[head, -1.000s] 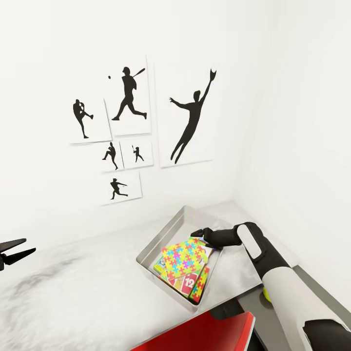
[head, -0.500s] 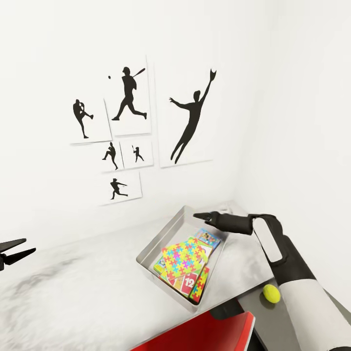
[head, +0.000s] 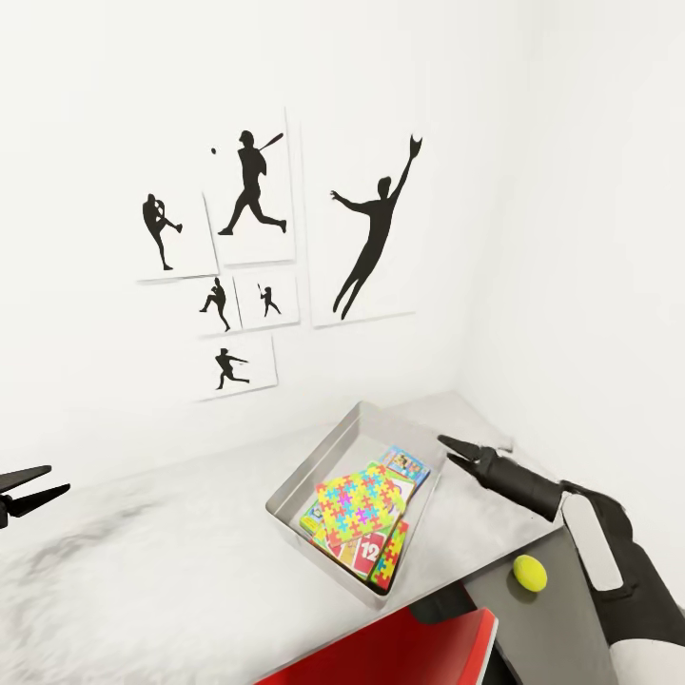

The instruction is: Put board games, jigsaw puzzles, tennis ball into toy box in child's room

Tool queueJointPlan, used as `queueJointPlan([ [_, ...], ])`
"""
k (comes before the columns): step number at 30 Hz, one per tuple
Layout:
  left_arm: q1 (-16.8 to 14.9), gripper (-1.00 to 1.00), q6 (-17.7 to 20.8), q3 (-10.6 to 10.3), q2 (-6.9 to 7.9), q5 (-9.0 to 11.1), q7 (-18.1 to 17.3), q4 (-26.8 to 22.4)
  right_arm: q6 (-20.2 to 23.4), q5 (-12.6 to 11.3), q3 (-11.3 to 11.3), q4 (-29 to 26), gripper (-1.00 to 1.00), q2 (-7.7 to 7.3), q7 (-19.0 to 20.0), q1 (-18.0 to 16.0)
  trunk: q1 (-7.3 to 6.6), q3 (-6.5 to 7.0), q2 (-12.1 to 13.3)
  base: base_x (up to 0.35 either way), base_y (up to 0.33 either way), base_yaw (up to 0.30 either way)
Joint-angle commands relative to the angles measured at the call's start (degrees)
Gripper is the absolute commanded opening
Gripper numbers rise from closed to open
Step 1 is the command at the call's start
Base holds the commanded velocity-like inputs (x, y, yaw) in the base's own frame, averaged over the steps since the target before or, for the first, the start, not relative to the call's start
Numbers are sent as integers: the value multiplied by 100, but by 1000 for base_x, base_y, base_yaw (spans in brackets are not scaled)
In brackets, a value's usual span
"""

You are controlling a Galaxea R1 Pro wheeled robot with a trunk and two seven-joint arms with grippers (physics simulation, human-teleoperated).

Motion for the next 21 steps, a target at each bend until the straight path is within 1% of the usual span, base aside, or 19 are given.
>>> queueJointPlan([
  [1, -13, 100, 60, -45, 7, 30, -30, 8, -251, 9, -197, 11, 100, -16, 335, 246, 4, -10, -13, 0, 0, 0],
  [2, -13, 100, 60, -45, 7, 30, -30, 8, -378, 16, -280, 17, 100, -22, 473, 351, 4, -7, -13, 0, 0, 0],
  [3, -13, 100, 60, -45, 7, 30, -30, 8, -635, 28, -433, 29, 100, -31, 747, 556, 4, -2, -13, 0, 0, 0],
  [6, -13, 100, 60, -45, 7, 30, -30, 5, -1015, 39, -636, 44, 100, -39, 1103, 829, 4, 17, -13, 0, 0, 0],
  [7, -13, 100, 60, -44, 7, 30, -30, 3, -1230, 36, -742, 53, 100, -42, 1278, 977, 4, 25, -13, 0, 0, 0],
  [9, -13, 100, 60, -43, 7, 31, -30, 2, -1390, 38, -840, 58, 100, -43, 1394, 1083, 4, 42, -13, 0, 0, 0],
  [10, -13, 100, 60, -44, 7, 32, -30, 1, -1500, 42, -924, 62, 100, -45, 1471, 1152, 4, 50, -13, 0, 0, 0],
  [15, -13, 100, 60, -42, 5, 37, -30, -79, -1703, 44, -1068, 132, 100, -46, 1581, 1248, 4, 96, -13, 0, 0, 0],
  [21, -13, 100, 65, -45, -42, 33, -30, -181, -1924, 52, -1098, 295, 100, -43, 1609, 1269, 4, 152, -13, -23, 0, -29],
])
